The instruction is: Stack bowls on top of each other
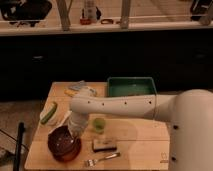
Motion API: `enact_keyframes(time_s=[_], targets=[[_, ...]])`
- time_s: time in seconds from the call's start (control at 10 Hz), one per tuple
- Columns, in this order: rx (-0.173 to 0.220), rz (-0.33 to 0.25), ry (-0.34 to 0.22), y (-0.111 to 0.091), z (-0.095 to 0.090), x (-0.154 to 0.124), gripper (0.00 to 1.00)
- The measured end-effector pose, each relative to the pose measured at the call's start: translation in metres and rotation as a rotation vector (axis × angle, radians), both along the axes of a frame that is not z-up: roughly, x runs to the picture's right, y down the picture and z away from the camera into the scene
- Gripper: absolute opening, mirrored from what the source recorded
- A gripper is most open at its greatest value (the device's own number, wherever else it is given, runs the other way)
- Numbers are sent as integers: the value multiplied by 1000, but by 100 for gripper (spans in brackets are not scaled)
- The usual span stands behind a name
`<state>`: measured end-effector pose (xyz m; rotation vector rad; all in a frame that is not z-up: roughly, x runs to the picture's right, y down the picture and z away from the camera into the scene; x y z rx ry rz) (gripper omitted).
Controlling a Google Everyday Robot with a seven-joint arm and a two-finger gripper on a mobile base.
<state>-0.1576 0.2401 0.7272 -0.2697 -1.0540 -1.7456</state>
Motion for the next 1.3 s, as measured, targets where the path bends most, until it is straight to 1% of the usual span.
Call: enact_keyframes(time_s=[0.5,0.9,1.3], targets=[[2,-17,-1,0,0,-3,80],[29,-3,-11,-10,-8,-4,80],[64,4,-25,-26,-12,-9,80]])
